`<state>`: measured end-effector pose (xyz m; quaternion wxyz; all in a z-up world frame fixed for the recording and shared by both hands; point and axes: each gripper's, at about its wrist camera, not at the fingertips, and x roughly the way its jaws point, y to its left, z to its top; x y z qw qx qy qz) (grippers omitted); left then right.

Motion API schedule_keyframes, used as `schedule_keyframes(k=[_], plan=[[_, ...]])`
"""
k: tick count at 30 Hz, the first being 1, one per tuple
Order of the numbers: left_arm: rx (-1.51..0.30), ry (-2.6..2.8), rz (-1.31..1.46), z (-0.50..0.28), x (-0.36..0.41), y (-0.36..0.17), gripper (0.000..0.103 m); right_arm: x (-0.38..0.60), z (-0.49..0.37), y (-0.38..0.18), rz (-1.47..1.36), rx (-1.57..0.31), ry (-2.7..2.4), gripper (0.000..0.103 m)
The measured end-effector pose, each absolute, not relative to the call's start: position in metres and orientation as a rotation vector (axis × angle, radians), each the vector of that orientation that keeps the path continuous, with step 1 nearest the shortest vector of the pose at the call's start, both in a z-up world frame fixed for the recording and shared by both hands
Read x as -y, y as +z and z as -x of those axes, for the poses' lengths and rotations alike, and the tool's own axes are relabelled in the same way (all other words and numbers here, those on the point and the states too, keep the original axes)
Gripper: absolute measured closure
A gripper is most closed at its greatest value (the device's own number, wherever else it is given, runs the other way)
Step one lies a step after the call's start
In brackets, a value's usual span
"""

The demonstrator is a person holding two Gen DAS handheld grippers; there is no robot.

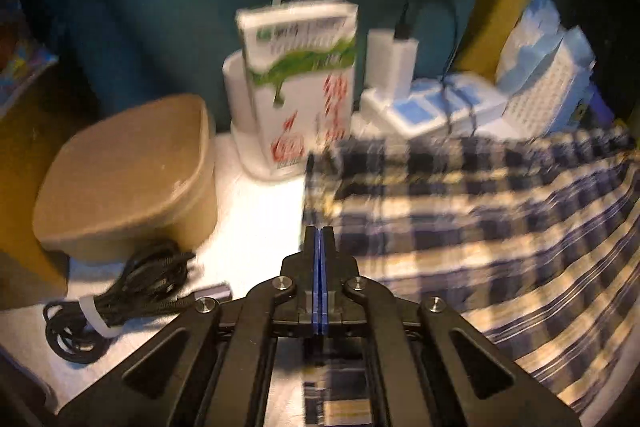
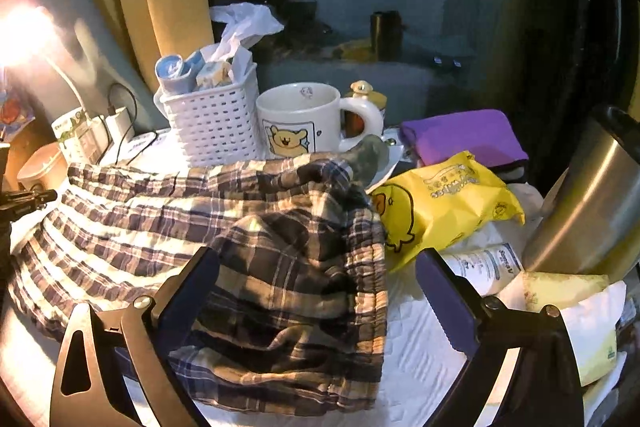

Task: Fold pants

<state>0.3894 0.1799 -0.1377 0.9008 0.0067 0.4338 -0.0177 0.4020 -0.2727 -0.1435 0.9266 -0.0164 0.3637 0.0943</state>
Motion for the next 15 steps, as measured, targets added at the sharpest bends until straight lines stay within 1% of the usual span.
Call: schedule_keyframes(k=[1, 2, 3, 4, 5, 8, 9, 10, 11, 12, 14, 15], plan=[[-0.884, -0.040, -0.001, -0.392, -0.179, -0.133, 0.092, 0.273, -0.402, -0.142, 0.031, -0.741, 0.191, 0.004], [-0.874, -0.031, 0.003, -0.394, -0.179, -0.130, 0.057, 0.274, -0.402, -0.140, 0.028, -0.737, 0.190, 0.004], [-0.852, -0.030, 0.013, -0.397, -0.179, -0.129, 0.019, 0.275, -0.403, -0.139, 0.023, -0.732, 0.188, 0.004], [-0.839, -0.034, 0.022, -0.399, -0.178, -0.128, 0.010, 0.275, -0.403, -0.138, 0.022, -0.729, 0.188, 0.004], [-0.836, -0.037, 0.033, -0.402, -0.178, -0.129, 0.008, 0.275, -0.403, -0.137, 0.023, -0.727, 0.189, 0.004], [-0.845, -0.051, 0.015, -0.412, -0.172, -0.132, 0.009, 0.275, -0.403, -0.137, 0.027, -0.726, 0.190, 0.004], [-0.843, -0.055, -0.004, -0.414, -0.169, -0.133, 0.010, 0.276, -0.402, -0.137, 0.029, -0.727, 0.189, 0.004], [-0.835, -0.066, -0.017, -0.416, -0.165, -0.134, 0.014, 0.276, -0.402, -0.138, 0.028, -0.727, 0.187, 0.004], [-0.828, -0.083, -0.023, -0.416, -0.163, -0.134, 0.029, 0.278, -0.402, -0.139, 0.027, -0.728, 0.185, 0.004], [-0.826, -0.100, -0.030, -0.418, -0.161, -0.135, 0.047, 0.279, -0.403, -0.141, 0.024, -0.732, 0.180, 0.004], [-0.857, -0.107, -0.035, -0.425, -0.160, -0.142, 0.063, 0.282, -0.404, -0.143, 0.018, -0.737, 0.173, 0.004], [-0.872, -0.096, -0.032, -0.427, -0.160, -0.145, 0.063, 0.282, -0.404, -0.144, 0.015, -0.739, 0.172, 0.004]])
